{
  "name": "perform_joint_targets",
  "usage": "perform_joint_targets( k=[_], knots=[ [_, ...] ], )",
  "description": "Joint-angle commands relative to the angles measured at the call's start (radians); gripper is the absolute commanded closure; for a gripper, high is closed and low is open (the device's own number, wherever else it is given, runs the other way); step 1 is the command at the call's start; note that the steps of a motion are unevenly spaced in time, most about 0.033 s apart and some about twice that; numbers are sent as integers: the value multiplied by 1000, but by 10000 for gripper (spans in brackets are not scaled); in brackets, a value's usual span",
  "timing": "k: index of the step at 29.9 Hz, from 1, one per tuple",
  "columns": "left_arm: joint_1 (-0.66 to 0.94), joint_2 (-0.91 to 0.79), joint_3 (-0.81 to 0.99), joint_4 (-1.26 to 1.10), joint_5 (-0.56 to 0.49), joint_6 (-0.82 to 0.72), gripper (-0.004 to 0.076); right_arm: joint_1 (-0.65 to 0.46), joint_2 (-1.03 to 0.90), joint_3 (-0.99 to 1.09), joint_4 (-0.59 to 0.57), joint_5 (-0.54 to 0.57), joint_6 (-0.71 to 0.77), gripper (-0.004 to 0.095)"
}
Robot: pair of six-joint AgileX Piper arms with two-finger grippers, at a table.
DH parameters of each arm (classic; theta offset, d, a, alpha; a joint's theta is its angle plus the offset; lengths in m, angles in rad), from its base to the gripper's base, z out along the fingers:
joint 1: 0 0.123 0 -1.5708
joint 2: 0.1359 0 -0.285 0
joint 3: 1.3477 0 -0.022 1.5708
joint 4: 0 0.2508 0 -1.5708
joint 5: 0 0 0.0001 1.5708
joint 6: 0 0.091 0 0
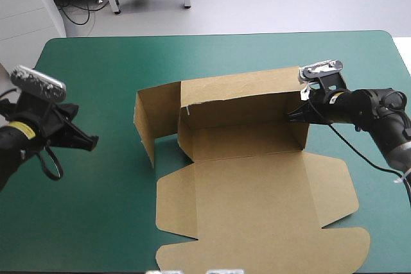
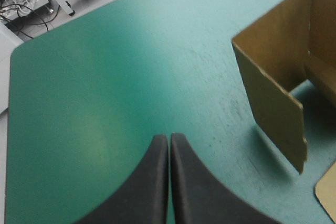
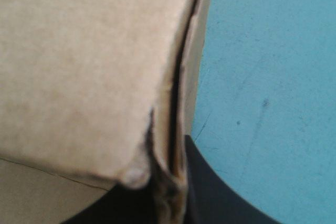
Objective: Fold the box
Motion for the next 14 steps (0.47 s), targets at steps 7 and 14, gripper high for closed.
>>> perform_joint_targets(
  k=[7, 14],
  knots=[
    [1, -240, 301, 16, -218, -56, 730, -2, -30, -46, 30, 54, 4, 926],
    [1, -282, 315, 26, -257, -56, 730, -2, -19, -141, 33, 251, 63, 926]
  ],
)
